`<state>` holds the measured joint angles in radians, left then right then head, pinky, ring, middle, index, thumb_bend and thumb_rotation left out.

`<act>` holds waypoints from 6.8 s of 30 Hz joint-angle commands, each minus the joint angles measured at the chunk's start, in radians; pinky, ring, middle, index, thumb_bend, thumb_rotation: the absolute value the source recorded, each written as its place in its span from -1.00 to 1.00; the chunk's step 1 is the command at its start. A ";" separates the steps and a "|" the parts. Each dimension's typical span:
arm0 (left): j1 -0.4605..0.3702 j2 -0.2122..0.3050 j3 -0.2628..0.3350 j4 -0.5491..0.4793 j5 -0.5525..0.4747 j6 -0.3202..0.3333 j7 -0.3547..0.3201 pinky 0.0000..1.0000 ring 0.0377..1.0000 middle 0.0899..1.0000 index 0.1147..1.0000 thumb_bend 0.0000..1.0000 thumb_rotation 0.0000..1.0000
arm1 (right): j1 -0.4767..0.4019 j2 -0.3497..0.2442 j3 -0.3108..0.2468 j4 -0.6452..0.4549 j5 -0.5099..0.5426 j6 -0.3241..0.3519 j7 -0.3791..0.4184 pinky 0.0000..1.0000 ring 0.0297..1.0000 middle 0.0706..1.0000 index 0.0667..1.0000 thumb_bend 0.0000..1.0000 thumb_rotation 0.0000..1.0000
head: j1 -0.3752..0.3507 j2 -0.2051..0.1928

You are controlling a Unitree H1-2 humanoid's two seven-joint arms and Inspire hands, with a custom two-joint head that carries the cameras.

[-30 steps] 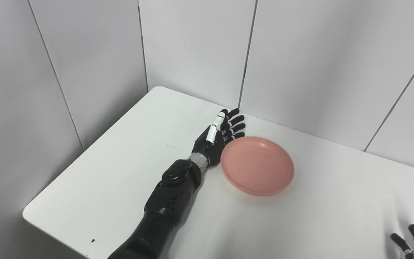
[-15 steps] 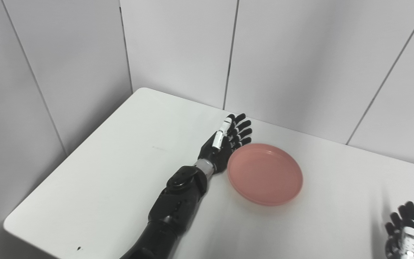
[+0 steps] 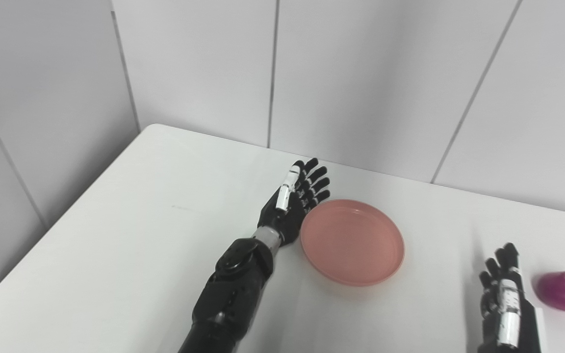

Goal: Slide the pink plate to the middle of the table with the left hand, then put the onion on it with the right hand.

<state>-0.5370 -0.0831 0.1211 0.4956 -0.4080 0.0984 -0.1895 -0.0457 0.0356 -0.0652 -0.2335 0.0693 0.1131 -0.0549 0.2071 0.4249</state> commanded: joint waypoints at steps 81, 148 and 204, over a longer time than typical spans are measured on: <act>0.194 -0.031 -0.044 -0.249 0.062 0.129 0.033 0.92 0.92 0.91 0.87 -0.21 1.00 | -0.215 -0.329 -0.020 -0.316 -0.840 0.329 0.094 0.50 0.68 0.73 0.80 0.77 -0.30 | -0.619 0.206; 0.197 -0.027 -0.028 -0.259 0.036 0.160 0.025 0.92 0.89 0.88 0.85 -0.21 1.00 | -0.288 -0.447 -0.148 0.054 -1.025 0.357 0.615 0.53 0.75 0.83 0.84 1.00 -0.06 | -0.666 0.220; 0.195 -0.027 -0.033 -0.281 0.042 0.185 0.039 0.90 0.89 0.89 0.87 -0.22 1.00 | -0.328 -0.518 -0.060 0.110 -0.923 0.356 0.426 -0.41 -0.27 -0.23 -0.03 0.05 -1.00 | -0.647 0.238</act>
<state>-0.3566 -0.1145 0.0871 0.1978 -0.3701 0.2507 -0.1699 -0.3406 -0.4597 -0.1107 -0.0710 -0.8430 0.4683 0.3947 -0.4403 0.6642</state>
